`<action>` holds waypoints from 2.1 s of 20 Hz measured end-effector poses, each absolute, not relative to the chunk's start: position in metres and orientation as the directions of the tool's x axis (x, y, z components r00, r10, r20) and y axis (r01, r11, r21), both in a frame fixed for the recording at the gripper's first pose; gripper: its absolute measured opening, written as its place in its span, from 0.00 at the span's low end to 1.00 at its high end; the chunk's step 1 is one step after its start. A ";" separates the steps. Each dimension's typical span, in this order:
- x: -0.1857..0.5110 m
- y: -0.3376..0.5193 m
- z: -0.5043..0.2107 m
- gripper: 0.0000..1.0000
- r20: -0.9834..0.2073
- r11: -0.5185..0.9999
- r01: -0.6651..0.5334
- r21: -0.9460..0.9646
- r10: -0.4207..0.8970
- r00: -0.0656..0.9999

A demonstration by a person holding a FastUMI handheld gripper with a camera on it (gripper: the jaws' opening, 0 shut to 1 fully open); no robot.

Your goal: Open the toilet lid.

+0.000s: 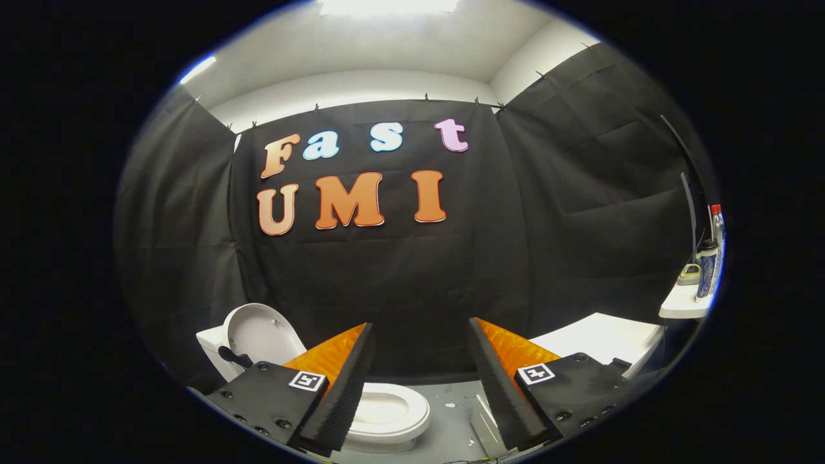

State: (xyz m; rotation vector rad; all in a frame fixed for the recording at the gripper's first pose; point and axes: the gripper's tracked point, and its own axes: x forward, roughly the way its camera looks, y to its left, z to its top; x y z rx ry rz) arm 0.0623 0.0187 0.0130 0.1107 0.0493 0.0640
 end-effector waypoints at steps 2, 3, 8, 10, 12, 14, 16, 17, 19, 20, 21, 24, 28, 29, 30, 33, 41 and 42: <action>0.064 0.017 0.013 0.93 -0.045 0.992 -0.061 0.111 0.067 0.997; 0.064 0.018 0.013 0.93 -0.045 0.992 -0.063 0.111 0.068 0.997; 0.063 0.018 0.013 0.93 -0.045 0.992 -0.062 0.111 0.067 0.997; 0.063 0.018 0.014 0.93 -0.042 0.992 -0.061 0.111 0.065 0.997; 0.064 0.017 0.014 0.93 -0.042 0.992 -0.060 0.110 0.065 0.997; 0.065 0.018 0.014 0.93 -0.042 0.992 -0.060 0.111 0.065 0.997; 0.065 0.018 0.013 0.93 -0.046 0.992 -0.060 0.111 0.065 0.997; 0.064 0.019 0.013 0.93 -0.046 0.992 -0.060 0.113 0.065 0.997; 0.064 0.018 0.012 0.93 -0.048 0.992 -0.057 0.115 0.063 0.997; 0.064 0.017 0.013 0.93 -0.047 0.992 -0.056 0.115 0.061 0.997; 0.063 0.017 0.013 0.93 -0.046 0.992 -0.055 0.116 0.060 0.997; 0.065 0.016 0.012 0.93 -0.046 0.992 -0.052 0.117 0.058 0.997; 0.065 0.017 0.011 0.93 -0.049 0.991 -0.054 0.119 0.060 0.997; 0.064 0.018 0.012 0.93 -0.051 0.991 -0.055 0.119 0.061 0.997; 0.064 0.018 0.011 0.93 -0.051 0.991 -0.056 0.119 0.062 0.997; 0.063 0.018 0.011 0.93 -0.053 0.991 -0.055 0.119 0.062 0.997; 0.064 0.019 0.009 0.93 -0.058 0.991 -0.056 0.122 0.063 0.996; 0.064 0.018 0.010 0.93 -0.056 0.991 -0.055 0.121 0.062 0.996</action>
